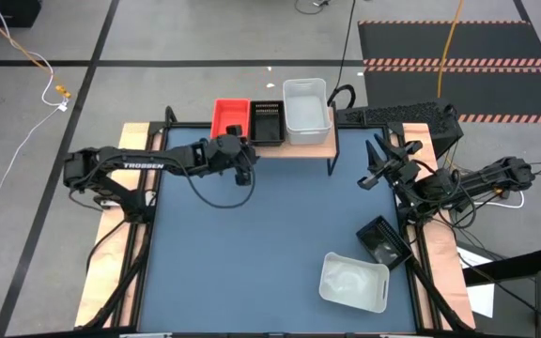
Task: Stack baskets on shelf by color
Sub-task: Adjust the black bins on the shelf, then stack the black bin on top of the other black bins on the shelf
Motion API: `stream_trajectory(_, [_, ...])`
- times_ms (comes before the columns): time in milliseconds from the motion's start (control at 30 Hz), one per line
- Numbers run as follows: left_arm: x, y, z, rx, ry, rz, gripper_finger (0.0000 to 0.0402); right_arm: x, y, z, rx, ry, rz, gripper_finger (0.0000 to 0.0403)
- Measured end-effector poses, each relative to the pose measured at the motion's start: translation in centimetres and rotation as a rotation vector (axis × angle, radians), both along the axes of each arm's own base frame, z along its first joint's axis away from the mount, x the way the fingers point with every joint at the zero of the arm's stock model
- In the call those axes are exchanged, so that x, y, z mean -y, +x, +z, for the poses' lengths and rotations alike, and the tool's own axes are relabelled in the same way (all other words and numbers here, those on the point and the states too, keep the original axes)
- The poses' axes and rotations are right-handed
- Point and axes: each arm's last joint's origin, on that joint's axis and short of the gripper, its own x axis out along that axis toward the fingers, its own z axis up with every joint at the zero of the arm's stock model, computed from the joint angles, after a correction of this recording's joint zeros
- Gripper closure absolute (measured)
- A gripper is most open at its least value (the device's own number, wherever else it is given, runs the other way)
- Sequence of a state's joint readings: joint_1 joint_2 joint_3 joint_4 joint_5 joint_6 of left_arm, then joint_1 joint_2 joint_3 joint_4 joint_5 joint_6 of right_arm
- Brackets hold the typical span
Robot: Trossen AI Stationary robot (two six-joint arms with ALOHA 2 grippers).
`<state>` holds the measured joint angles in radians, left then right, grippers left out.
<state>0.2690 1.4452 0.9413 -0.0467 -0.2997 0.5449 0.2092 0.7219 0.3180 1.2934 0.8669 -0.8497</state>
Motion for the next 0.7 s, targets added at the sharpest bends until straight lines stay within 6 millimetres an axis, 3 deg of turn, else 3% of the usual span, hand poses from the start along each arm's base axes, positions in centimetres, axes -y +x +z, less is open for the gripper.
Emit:
stream_trajectory(233, [1.3,0.3,0.0,0.002,0.003,0.023,0.0220,0.0,0.0,0.0,0.000,0.000,0.004,0.0294])
stream_trajectory(500, [4.3,0.9,0.1,-0.050,0.109,-0.121,0.0220,-0.3,0.0,0.0,0.015,0.013,0.038,0.0294])
stream_trajectory(700, [5.2,1.5,0.8,0.037,0.113,-0.206,0.0220,-0.4,0.3,-0.3,0.003,0.034,0.063,0.0294])
